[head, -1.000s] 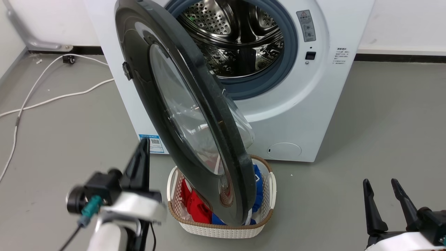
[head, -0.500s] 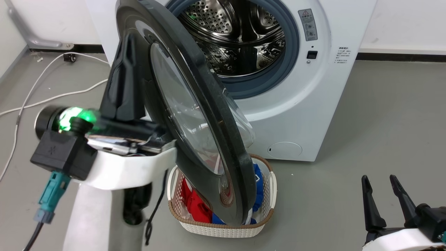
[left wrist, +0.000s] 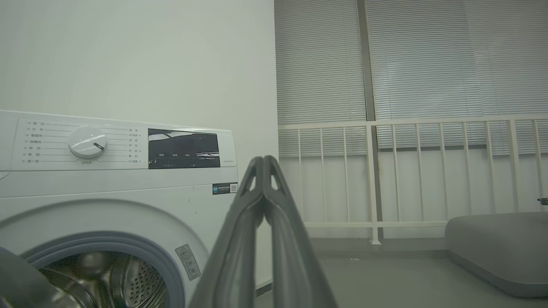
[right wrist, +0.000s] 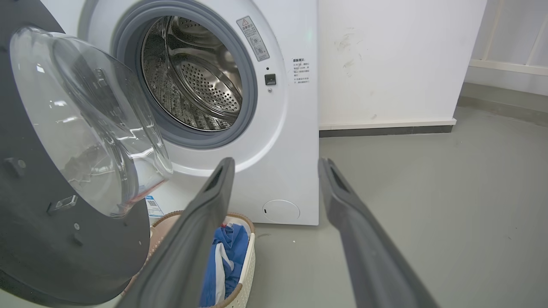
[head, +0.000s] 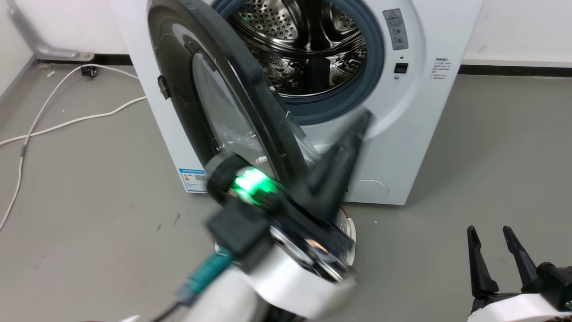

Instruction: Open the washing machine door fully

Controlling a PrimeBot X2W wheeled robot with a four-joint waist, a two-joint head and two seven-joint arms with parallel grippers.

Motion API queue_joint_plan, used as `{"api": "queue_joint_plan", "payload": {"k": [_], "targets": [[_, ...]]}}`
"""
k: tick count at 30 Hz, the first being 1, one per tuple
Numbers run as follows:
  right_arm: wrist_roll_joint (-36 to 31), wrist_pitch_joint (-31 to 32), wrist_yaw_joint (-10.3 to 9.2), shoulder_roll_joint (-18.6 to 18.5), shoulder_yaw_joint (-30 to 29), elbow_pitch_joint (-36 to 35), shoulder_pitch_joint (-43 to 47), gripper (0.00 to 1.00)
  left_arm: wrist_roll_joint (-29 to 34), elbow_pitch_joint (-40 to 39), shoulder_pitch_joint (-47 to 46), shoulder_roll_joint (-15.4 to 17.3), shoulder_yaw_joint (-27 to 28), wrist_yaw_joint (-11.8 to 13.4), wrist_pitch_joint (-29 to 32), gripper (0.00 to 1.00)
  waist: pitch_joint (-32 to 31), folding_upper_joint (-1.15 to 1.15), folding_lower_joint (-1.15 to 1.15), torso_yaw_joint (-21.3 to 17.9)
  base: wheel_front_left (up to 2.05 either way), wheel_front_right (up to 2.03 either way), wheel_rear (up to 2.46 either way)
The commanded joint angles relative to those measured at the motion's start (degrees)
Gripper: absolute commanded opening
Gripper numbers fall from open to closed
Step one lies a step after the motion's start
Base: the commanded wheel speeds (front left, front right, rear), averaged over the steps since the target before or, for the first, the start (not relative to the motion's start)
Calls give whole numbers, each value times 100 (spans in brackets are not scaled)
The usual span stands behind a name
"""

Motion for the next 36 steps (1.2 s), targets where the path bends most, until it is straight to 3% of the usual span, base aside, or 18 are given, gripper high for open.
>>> {"api": "queue_joint_plan", "payload": {"k": [1, 8, 16, 26, 36], "targets": [[3, -19, -1, 11, -30, 0, -5, 100, -34, 31, 101, -1, -121, -39, 71, 0, 25, 0, -1, 44, 0, 0, 0], [-16, 19, -1, 11, -109, -1, -10, 100, -245, 391, 578, 113, -1042, -179, 688, 0, 93, 0, -1, 167, 0, 0, 0], [-80, 41, -1, 10, -110, 24, -58, 100, -460, 1056, 1132, 353, -1409, -196, 1067, 0, 152, 0, -1, 189, 0, 0, 0], [-83, 39, -1, 11, -116, 76, -88, 100, -601, 1968, 1039, 264, -850, 317, 713, 0, 134, 0, -1, 76, 0, 0, 0], [-33, 34, -1, 11, -145, 108, -113, 100, -646, 2368, 803, 296, -491, 568, 491, 0, 200, 0, -1, 93, 0, 0, 0]]}}
